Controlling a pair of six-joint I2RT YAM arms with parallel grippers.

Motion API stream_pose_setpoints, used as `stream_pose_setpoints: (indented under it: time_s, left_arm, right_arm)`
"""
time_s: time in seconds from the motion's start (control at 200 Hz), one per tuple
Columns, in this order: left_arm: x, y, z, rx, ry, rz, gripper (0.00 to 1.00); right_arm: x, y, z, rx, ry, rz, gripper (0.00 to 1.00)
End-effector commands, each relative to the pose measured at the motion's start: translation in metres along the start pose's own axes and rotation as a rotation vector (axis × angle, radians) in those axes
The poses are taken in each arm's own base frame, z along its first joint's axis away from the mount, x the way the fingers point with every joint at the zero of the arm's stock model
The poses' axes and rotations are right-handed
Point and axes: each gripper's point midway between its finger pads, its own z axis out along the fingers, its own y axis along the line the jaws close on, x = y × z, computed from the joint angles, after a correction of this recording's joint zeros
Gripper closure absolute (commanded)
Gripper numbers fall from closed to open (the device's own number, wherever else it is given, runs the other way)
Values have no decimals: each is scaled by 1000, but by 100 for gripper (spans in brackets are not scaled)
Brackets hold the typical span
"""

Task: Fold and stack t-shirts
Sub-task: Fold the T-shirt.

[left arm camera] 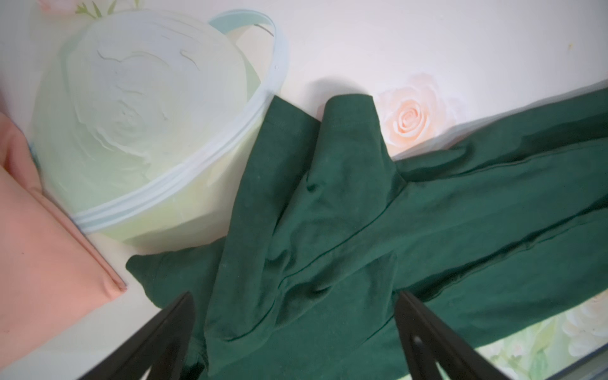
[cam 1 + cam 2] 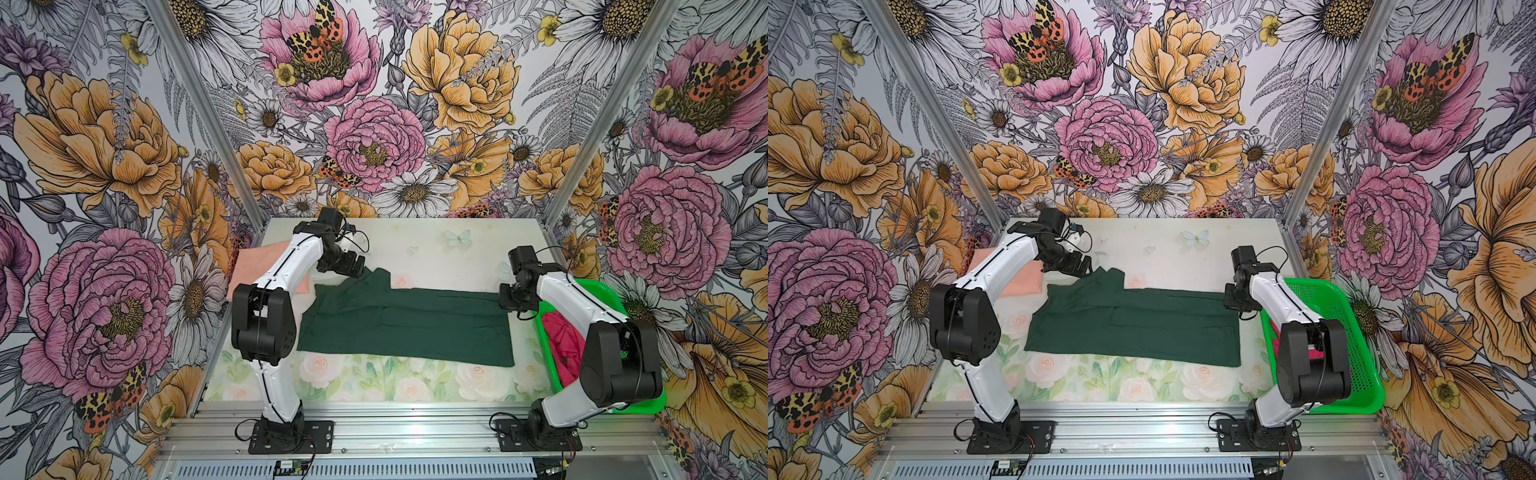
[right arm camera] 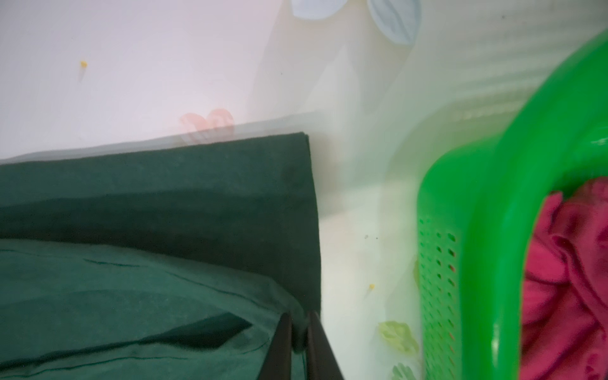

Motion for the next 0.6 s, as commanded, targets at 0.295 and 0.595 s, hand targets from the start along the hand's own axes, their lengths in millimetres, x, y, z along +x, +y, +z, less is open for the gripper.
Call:
stream_pose_setpoints:
  time_s: [0.295,0.595]
  left_arm:
    - [-30,21,109,-80,90,99,3]
    - [-42,8,134,-31,84,141,12]
  right_arm:
    - [-11,-2,-2,31,-20,-9,89]
    - [-13,-4,7,49,1,-12,90]
